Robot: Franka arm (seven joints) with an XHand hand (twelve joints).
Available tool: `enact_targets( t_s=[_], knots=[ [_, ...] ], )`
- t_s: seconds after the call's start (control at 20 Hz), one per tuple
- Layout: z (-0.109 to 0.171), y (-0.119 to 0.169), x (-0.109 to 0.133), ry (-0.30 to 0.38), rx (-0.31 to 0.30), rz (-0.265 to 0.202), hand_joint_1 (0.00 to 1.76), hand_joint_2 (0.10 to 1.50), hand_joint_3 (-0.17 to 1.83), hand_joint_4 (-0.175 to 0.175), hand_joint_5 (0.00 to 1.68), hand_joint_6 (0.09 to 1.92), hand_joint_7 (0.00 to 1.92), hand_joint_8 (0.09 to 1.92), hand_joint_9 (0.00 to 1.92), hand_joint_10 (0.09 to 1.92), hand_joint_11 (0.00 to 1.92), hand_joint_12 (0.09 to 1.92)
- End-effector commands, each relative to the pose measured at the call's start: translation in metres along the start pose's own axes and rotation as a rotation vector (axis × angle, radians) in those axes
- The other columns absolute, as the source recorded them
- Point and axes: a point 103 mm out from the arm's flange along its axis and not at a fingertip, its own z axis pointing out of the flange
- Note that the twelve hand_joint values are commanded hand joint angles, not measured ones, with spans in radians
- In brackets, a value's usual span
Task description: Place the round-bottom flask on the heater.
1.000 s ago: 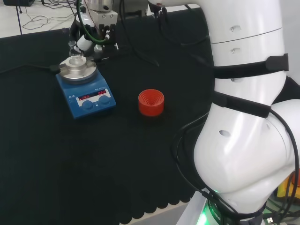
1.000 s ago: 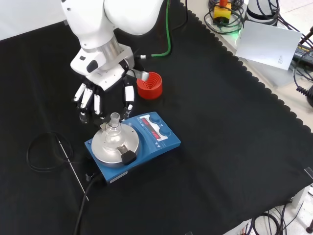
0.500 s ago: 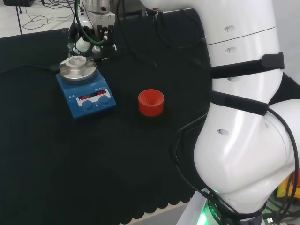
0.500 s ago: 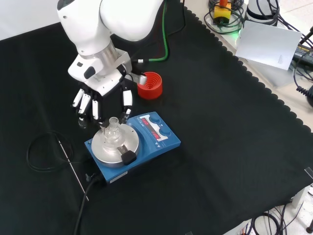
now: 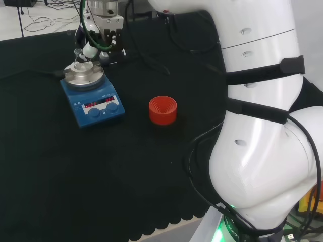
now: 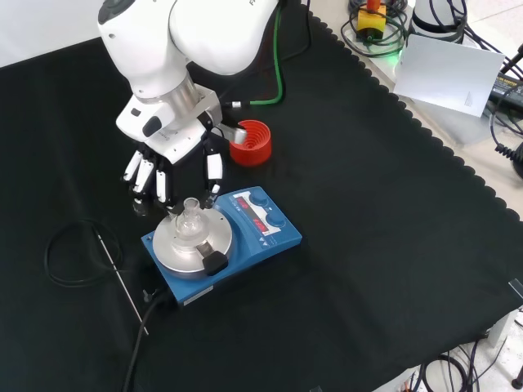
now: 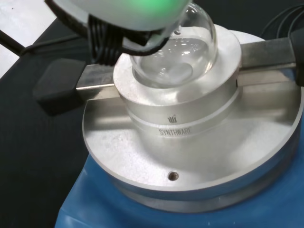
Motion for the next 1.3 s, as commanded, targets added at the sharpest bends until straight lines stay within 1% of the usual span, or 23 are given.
enact_targets(
  t_s=[0.05,0.15,0.2,0.25,0.3,0.35,0.4,0.45,0.5,0.6,0.75,0.8,0.9,1.05,1.3],
  knots=[
    [0.001,-0.002,0.000,0.001,0.006,0.007,1.11,0.65,0.76,0.119,1.16,0.91,0.46,0.63,0.72,0.53,0.41,1.30],
    [0.002,-0.002,0.000,0.004,0.013,0.006,1.09,0.70,0.69,0.157,1.14,0.91,0.44,0.63,0.70,0.53,0.40,1.31],
    [0.002,-0.003,0.000,0.005,0.016,0.006,1.09,0.72,0.65,0.167,1.13,0.91,0.44,0.63,0.70,0.54,0.40,1.31],
    [0.002,-0.003,0.000,0.007,0.019,0.008,1.07,0.78,0.56,0.172,1.10,0.92,0.41,0.64,0.67,0.54,0.38,1.32],
    [0.002,-0.004,0.000,0.006,0.022,0.009,1.03,0.77,0.54,0.101,1.01,0.91,0.38,0.63,0.64,0.56,0.36,1.32],
    [0.002,-0.004,0.000,0.005,0.023,0.011,0.99,0.73,0.57,0.038,0.91,0.90,0.35,0.63,0.61,0.57,0.33,1.33],
    [0.002,-0.005,0.000,0.006,0.021,0.013,0.96,0.69,0.60,-0.001,0.80,0.89,0.32,0.63,0.58,0.58,0.30,1.34],
    [0.002,-0.006,0.000,0.006,0.019,0.013,0.94,0.66,0.62,-0.023,0.70,0.87,0.29,0.63,0.55,0.59,0.28,1.34],
    [0.002,-0.007,0.001,0.003,0.018,0.012,0.92,0.64,0.63,-0.034,0.61,0.83,0.27,0.63,0.52,0.60,0.25,1.35],
    [0.002,-0.010,0.003,0.005,0.015,0.010,0.89,0.62,0.62,-0.044,0.44,0.68,0.23,0.64,0.48,0.63,0.21,1.37],
    [0.002,-0.016,0.005,0.011,0.012,0.005,0.85,0.61,0.58,-0.047,0.37,0.52,0.20,0.65,0.45,0.65,0.19,1.37],
    [0.003,-0.015,0.007,0.011,0.019,0.004,0.84,0.61,0.57,-0.046,0.37,0.48,0.19,0.65,0.44,0.65,0.18,1.37],
    [0.002,-0.019,0.007,0.017,0.008,-0.002,0.84,0.61,0.55,-0.046,0.37,0.44,0.19,0.65,0.44,0.66,0.18,1.37],
    [-0.009,-0.038,0.005,0.014,-0.025,0.008,0.83,0.61,0.54,-0.045,0.37,0.41,0.18,0.65,0.43,0.65,0.17,1.37],
    [-0.023,-0.073,0.001,0.015,-0.039,0.040,0.82,0.62,0.52,-0.044,0.38,0.37,0.18,0.65,0.43,0.65,0.16,1.38]
  ],
)
